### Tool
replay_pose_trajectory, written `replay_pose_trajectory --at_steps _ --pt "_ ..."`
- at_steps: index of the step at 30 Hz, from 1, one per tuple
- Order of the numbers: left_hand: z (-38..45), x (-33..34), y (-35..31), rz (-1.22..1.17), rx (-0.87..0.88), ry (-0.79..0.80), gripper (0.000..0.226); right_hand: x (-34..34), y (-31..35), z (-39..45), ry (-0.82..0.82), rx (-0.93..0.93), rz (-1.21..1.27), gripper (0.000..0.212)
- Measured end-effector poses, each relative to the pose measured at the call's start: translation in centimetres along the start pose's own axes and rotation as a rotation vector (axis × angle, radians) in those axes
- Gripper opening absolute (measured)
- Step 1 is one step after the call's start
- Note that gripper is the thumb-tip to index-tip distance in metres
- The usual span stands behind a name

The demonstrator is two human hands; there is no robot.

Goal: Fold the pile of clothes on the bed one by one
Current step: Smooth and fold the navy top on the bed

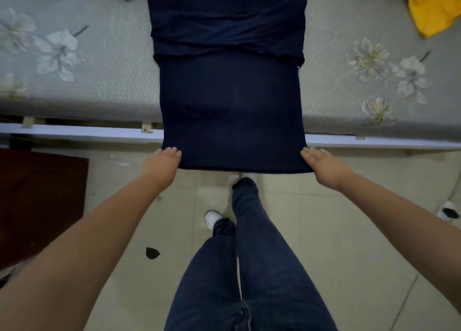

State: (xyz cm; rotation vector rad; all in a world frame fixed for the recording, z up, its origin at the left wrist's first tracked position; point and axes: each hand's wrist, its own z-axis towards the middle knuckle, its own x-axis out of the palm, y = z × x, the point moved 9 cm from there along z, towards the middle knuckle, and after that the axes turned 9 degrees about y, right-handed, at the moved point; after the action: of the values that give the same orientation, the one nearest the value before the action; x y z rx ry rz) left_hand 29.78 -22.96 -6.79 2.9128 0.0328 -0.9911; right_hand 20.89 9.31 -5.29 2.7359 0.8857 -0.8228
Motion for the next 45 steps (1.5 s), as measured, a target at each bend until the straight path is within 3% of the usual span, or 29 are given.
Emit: replay_pose_trajectory --at_steps 3,7,12,14,18,23,27,32,40,42,45 --pt "-0.5 -3.8 1.9 -0.005 -0.072 -0.146 0.082 -5.2 -1.3 -0.4 -0.209 0.093 -0.008 0.064" --pt "-0.4 -9.2 4.4 -0.044 -0.13 -0.309 0.09 -12.5 -3.0 -0.1 -0.404 0.196 0.006 0.059" --pt "1.7 -16.0 6.9 -0.178 -0.197 -0.461 0.046 -19.6 -5.6 2.6 -0.505 0.267 0.084 0.056" --pt "3.5 -18.3 8.0 -0.185 -0.217 -0.475 0.036 -21.9 -7.0 4.3 -0.494 0.29 0.116 0.056" --pt "8.4 -23.3 10.2 -0.162 -0.247 -0.505 0.037 -26.1 -9.9 9.0 -0.44 0.303 0.171 0.053" --pt "14.1 -29.6 11.6 -0.208 -0.229 -0.533 0.038 -30.6 -12.8 15.3 -0.265 0.308 0.202 0.032" --pt "19.4 -33.1 13.3 -0.349 -0.219 -0.475 0.028 -34.8 -15.2 19.8 -0.232 0.344 0.159 0.034" --pt "24.8 -36.7 15.5 -0.281 -0.234 -0.532 0.027 -38.6 -17.3 25.5 -0.192 0.421 0.126 0.033" --pt "31.7 -37.8 17.2 -0.125 -0.032 -0.421 0.023 -41.4 -18.3 31.3 -0.254 0.539 0.107 0.027" --pt "33.3 -38.0 17.2 -0.147 0.065 -0.358 0.024 -41.8 -18.6 31.8 -0.318 0.572 0.169 0.024" --pt "35.0 -38.2 18.1 -0.287 0.123 -0.31 0.028 -40.8 -19.3 32.7 -0.29 0.654 0.247 0.034"
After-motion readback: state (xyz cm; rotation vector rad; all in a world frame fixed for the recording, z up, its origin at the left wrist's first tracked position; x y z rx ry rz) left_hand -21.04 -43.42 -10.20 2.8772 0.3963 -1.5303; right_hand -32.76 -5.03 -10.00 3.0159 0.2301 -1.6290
